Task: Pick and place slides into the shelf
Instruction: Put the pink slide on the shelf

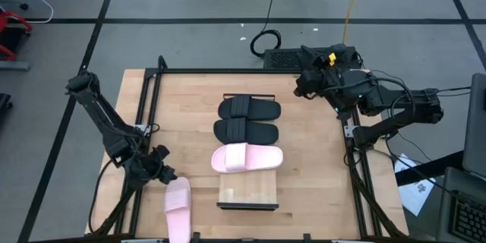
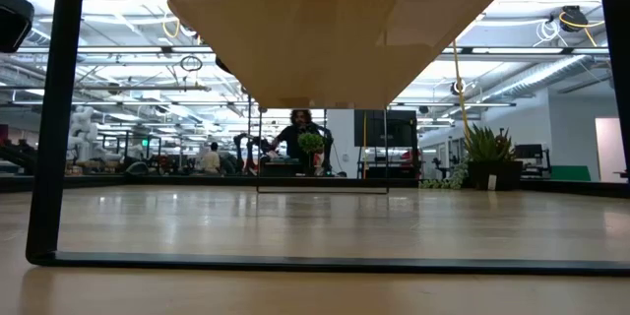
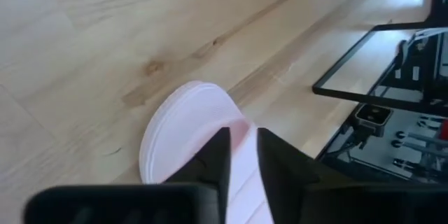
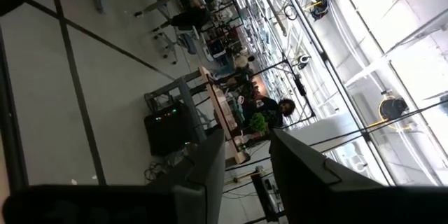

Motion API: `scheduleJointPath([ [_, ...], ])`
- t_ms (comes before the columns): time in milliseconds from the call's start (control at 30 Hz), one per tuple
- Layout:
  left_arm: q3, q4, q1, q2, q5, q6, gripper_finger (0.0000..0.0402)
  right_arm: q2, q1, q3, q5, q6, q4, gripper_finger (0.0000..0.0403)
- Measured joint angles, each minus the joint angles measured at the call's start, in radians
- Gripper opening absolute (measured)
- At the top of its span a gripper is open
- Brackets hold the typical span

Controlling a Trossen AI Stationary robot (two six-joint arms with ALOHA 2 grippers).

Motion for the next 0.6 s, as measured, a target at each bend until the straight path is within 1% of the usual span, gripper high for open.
scheduleJointPath([
  [100,0.0,0.011,0.0,-0.015,0.016,0.005,0.0107,0.0,0.045,0.0,0.001,-0.002,0.0,0.0107],
  [167,0.0,0.058,0.0,-0.025,0.038,0.019,0.0124,0.001,0.094,0.0,-0.002,-0.012,0.0,0.0107],
  [300,0.0,0.164,0.0,-0.042,0.084,0.083,0.0141,0.019,0.198,0.0,-0.004,-0.033,0.031,0.0107],
  [367,0.0,0.176,-0.002,-0.051,0.09,0.092,0.0142,0.036,0.24,0.0,-0.004,-0.041,0.083,0.0107],
  [467,0.0,0.176,-0.002,-0.071,0.089,0.093,0.0137,0.07,0.299,0.0,-0.004,-0.098,0.195,0.0107],
  [600,0.0,0.187,-0.002,-0.099,0.045,0.112,0.0132,0.137,0.376,0.002,-0.004,-0.231,0.428,0.0107],
])
